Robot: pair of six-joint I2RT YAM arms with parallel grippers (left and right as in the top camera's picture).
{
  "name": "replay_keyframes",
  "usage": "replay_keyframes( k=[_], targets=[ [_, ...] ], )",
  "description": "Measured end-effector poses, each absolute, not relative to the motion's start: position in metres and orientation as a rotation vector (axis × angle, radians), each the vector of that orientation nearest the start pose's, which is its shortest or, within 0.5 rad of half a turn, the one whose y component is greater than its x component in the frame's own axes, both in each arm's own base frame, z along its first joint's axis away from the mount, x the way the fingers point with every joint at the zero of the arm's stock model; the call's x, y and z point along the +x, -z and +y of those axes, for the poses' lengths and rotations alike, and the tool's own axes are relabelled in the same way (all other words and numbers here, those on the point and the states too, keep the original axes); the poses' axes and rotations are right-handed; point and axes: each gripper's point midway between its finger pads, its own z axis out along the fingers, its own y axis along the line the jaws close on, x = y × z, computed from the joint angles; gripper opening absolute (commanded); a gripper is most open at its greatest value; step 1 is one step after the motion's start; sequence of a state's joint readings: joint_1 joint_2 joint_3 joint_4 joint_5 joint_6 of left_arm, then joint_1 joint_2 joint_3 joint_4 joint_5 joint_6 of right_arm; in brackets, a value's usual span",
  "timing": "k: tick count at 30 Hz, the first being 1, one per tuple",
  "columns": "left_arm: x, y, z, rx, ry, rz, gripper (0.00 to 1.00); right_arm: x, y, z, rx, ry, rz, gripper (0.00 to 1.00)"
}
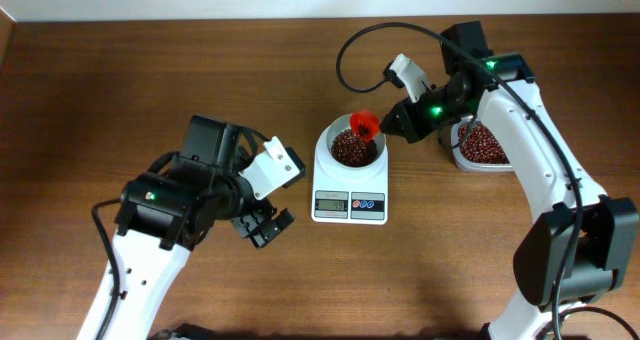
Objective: Scoop and weigh 50g on scale
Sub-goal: 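Tilt the scoop gradually to trickle beans into the bowl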
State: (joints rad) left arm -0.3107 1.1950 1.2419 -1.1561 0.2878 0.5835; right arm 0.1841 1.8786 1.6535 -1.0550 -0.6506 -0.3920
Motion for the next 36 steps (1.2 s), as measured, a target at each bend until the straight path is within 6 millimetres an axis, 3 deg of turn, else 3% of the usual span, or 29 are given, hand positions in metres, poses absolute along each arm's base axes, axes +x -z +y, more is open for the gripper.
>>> replay_keyframes(
  k=[8, 10, 16, 36],
  targets=[
    [0.244, -0.217, -0.129, 1.219, 0.294, 2.334, 0.99, 0.386, -0.168, 0.179, -0.883, -0.863, 2.515, 0.04],
    [0.244, -0.217, -0.129, 1.219, 0.294, 2.334, 0.99, 0.385, -0.177, 0.187, -0.893, -0.956, 2.454, 0.04],
    [0.243, -0.217, -0.129, 1.219, 0.294, 2.335, 0.99, 0.389, -0.167, 0.174, -0.842, -0.856, 2.532, 0.04],
    [0.243, -0.217, -0.129, 1.219, 0.294, 2.335, 0.99, 0.388, -0.170, 0.178, -0.843, -0.896, 2.515, 0.04]
  ],
)
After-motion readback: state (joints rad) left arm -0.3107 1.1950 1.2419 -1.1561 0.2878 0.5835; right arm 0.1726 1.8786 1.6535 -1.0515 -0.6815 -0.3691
